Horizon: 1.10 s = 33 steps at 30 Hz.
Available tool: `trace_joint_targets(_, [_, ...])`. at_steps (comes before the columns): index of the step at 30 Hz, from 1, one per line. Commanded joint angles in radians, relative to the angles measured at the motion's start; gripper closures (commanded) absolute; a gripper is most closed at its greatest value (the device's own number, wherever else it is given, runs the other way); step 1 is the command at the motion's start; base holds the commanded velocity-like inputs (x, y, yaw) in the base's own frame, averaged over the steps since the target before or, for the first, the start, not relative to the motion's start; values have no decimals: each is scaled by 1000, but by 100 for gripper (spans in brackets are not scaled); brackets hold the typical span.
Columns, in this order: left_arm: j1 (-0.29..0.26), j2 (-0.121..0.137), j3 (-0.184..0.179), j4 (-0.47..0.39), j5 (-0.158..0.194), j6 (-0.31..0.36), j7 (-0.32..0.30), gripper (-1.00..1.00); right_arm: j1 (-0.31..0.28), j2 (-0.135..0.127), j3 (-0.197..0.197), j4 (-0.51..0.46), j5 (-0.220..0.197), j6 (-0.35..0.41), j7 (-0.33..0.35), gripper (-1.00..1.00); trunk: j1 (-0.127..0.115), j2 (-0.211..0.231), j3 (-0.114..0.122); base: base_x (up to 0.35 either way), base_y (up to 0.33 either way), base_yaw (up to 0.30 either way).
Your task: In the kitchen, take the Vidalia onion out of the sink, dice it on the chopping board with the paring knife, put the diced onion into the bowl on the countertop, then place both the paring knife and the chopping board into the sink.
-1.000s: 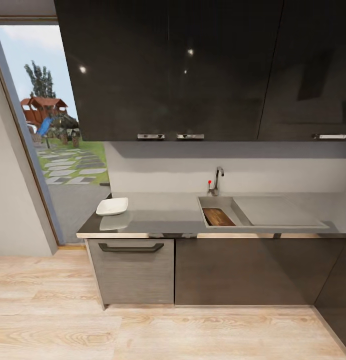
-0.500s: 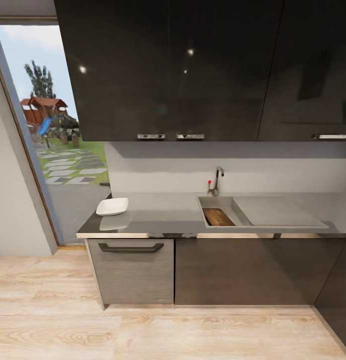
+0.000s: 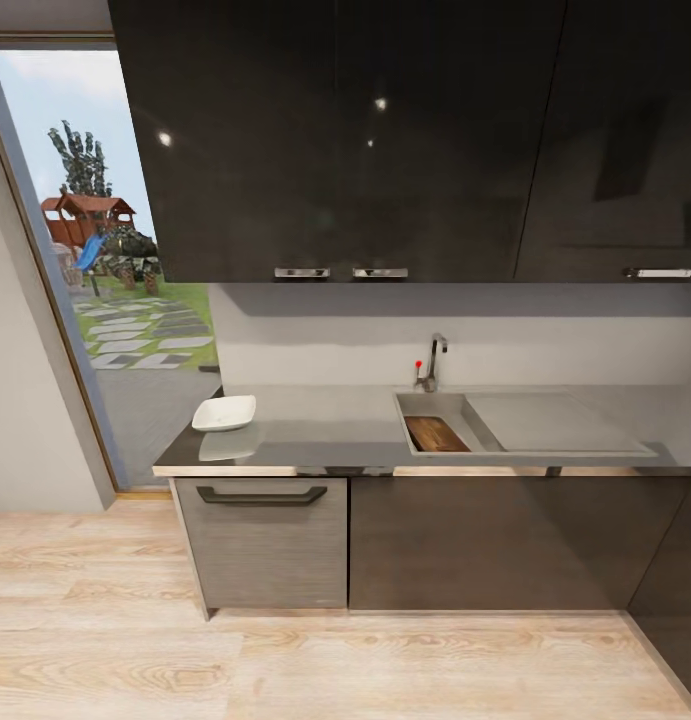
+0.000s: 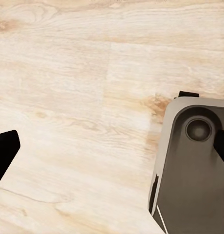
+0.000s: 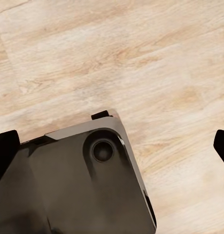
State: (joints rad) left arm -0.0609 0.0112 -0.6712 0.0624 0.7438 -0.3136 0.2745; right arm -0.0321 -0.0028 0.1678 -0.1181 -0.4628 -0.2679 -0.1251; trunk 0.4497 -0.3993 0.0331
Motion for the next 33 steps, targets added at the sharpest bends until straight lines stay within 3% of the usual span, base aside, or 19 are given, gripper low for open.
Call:
trace_joint_targets(1, [0,0,-6,2,3,-3,2,-100,0,0,9,0,-8,-2,-3,-100,0,-1,0,0,0,0])
trace_joint_targets(33, [0,0,-6,2,2,-3,1,-100,0,0,9,0,-7,-2,-4,-100,0,-1,0,0,0,0])
